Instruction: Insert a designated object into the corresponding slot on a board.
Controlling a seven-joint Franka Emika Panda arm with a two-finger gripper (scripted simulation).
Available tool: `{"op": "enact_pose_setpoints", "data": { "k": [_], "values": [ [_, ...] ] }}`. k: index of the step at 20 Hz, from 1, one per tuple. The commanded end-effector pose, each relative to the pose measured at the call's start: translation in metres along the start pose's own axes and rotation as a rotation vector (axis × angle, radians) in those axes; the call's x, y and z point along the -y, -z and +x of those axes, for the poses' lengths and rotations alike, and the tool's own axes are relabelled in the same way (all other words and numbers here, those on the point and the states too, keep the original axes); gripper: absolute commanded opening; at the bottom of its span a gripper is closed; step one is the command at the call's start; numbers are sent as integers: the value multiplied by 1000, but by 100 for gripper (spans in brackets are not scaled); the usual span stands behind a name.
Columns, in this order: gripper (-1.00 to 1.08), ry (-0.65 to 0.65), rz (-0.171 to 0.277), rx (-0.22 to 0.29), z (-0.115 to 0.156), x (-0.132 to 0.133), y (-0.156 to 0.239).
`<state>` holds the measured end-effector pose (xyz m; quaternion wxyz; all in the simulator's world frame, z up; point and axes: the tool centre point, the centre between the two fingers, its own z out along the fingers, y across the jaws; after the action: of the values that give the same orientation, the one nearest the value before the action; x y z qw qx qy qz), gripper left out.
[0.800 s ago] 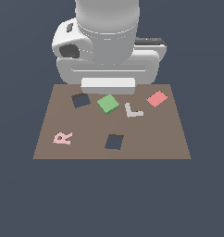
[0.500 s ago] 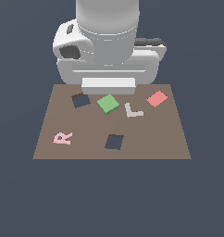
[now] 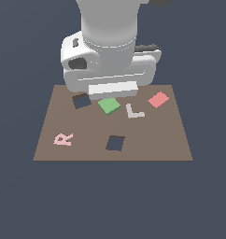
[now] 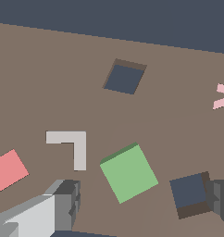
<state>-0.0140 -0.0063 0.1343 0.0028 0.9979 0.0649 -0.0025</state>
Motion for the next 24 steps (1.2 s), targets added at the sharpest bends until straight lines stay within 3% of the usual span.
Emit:
{"op": "enact_pose_setpoints", "data": {
  "k": [1,14,24],
  "values": [
    [100,51,1,0,-3,1,-9],
    [100,372,4,-6,-24,-1,-64],
    [100,483,5,-7,-30,-3,-84]
  ]
}}
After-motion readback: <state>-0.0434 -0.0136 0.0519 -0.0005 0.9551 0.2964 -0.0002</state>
